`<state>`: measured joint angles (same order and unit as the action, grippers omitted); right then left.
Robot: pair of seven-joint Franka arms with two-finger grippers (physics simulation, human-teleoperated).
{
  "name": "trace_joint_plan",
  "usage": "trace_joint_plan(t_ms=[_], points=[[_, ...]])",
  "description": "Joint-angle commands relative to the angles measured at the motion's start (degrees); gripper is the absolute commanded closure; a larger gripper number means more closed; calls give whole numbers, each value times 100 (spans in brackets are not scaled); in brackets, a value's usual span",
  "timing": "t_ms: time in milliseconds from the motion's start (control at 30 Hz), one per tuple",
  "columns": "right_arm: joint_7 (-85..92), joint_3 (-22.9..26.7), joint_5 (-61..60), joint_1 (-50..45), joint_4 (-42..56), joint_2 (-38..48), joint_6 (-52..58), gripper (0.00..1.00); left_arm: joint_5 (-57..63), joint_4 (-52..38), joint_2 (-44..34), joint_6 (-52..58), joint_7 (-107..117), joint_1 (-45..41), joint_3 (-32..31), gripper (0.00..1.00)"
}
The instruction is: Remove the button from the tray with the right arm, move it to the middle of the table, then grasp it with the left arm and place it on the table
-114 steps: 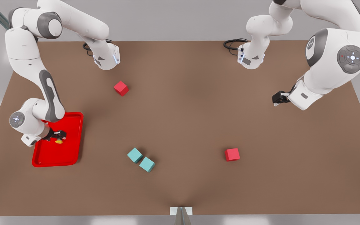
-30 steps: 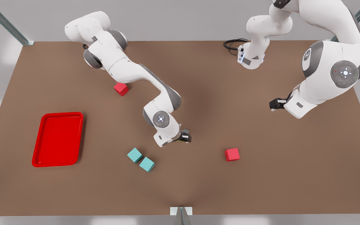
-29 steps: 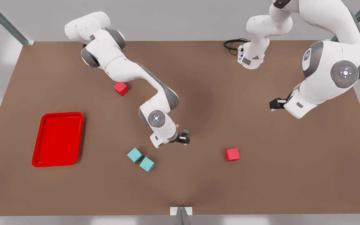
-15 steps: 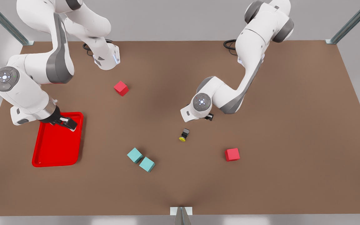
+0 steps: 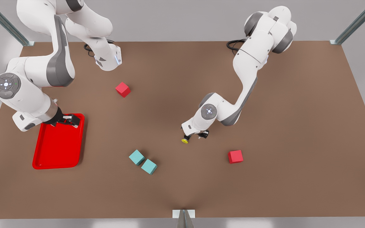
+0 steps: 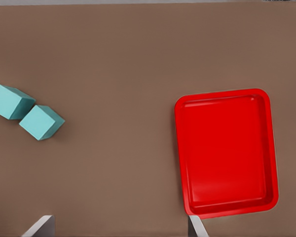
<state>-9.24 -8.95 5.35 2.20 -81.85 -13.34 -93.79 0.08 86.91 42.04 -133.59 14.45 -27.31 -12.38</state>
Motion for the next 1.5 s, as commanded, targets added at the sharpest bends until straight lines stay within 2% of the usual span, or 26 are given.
trace_joint_plan(t_ms=[0,267,400,1067,1100,1167,1467], points=[[1073,-1,1,8,3,6,36,0,9,45,68,-273,-2393,6,-1,0],[1073,-1,10,8,12,6,36,0,-8,27,419,-282,-2377,-73,-1,0],[1073,-1,10,8,12,6,36,0,-35,-254,674,-325,-2166,-222,-1,0],[1073,-1,10,-1,3,6,36,0,-43,-342,920,-378,-1709,-293,175,0],[1073,-1,19,8,3,6,36,0,-52,-342,920,-378,-1717,-284,192,4],[1073,-1,19,8,12,7,36,0,-52,-351,903,-343,-1709,-284,210,18],[1064,7,19,-1,12,6,36,0,-131,-342,815,-282,-1726,-293,236,19]])
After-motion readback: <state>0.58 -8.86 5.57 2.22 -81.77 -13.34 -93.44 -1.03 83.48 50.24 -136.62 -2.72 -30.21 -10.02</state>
